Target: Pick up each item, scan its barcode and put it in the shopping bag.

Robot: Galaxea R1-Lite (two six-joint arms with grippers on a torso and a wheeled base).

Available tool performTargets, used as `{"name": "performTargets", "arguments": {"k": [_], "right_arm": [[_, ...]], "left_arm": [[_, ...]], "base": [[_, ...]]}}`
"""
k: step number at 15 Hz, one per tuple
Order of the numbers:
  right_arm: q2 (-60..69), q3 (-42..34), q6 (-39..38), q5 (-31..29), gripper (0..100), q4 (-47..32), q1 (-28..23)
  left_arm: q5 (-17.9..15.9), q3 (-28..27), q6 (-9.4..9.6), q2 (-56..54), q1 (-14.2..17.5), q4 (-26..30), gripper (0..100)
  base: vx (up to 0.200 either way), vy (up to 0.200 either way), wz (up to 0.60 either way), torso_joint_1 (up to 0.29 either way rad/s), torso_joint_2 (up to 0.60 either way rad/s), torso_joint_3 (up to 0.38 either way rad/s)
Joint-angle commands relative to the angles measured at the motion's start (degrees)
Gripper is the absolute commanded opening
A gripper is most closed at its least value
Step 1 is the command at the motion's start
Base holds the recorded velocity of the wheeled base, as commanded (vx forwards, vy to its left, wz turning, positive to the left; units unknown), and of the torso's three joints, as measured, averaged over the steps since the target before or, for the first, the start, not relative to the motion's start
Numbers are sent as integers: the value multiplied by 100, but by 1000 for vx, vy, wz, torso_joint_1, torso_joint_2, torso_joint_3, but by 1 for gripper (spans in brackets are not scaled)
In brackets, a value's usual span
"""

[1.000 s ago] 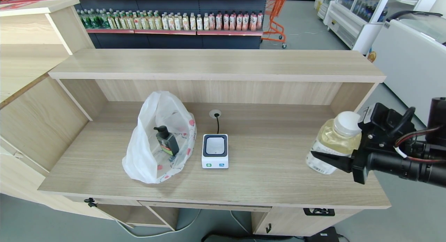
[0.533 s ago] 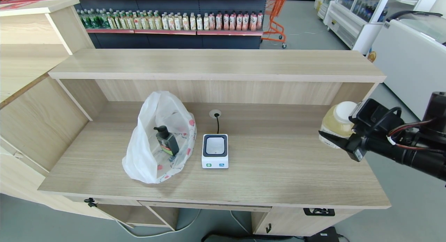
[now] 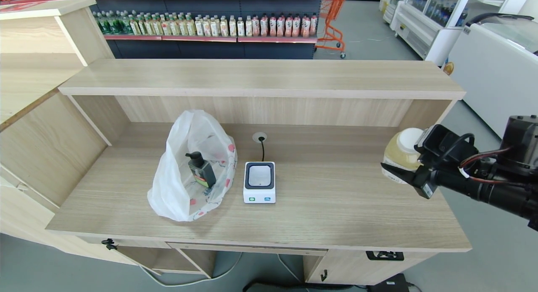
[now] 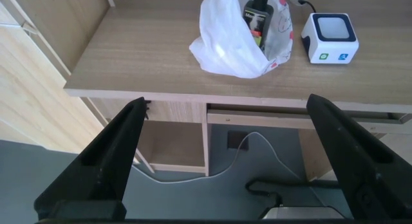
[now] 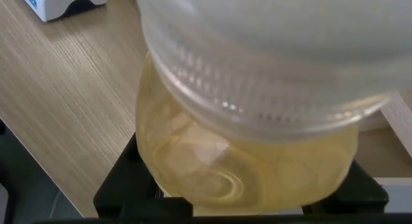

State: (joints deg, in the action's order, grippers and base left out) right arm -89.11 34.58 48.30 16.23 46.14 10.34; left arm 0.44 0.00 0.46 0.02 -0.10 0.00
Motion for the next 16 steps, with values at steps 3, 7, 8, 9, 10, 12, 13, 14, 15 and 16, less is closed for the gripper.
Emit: {"name": "performTargets", "arguments": {"k": [3, 7, 8, 9, 10, 12, 13, 14, 15, 16], "right_arm": [[17, 22, -224, 179, 0, 0, 21], [8, 48, -514, 452, 0, 0, -5], [-18, 75, -532, 513, 0, 0, -23], [-36, 84, -541, 566, 0, 0, -76], [-97, 84, -541, 592, 0, 0, -85], [-159, 92, -541, 689, 0, 0, -120], [-194, 92, -541, 786, 0, 0, -111], [-212, 92, -541, 917, 0, 0, -111], [-238, 92, -541, 1049, 0, 0, -111], [-273, 84, -541, 1146, 0, 0, -120]], "left_arm": [[0, 0, 6, -2, 1, 0, 100], [0, 0, 24, -2, 1, 0, 100], [0, 0, 33, -2, 1, 0, 100], [0, 0, 42, -2, 1, 0, 100], [0, 0, 42, -2, 1, 0, 100], [0, 0, 24, -2, 1, 0, 100], [0, 0, 15, -2, 10, 0, 100], [0, 0, 24, -2, 1, 0, 100], [0, 0, 24, -2, 1, 0, 100], [0, 0, 33, -2, 1, 0, 100]], "base": [[0, 200, 0, -4, -1, 1], [0, 200, 0, 4, 2, 5], [0, 200, 0, -7, -2, 7], [0, 200, 0, 2, 2, 2], [0, 200, 0, 2, 2, 2], [0, 0, 0, 0, 0, 0], [0, 0, 0, 0, 0, 0], [0, 0, 0, 0, 0, 0], [0, 0, 0, 0, 0, 0], [0, 0, 0, 0, 0, 0]]}}
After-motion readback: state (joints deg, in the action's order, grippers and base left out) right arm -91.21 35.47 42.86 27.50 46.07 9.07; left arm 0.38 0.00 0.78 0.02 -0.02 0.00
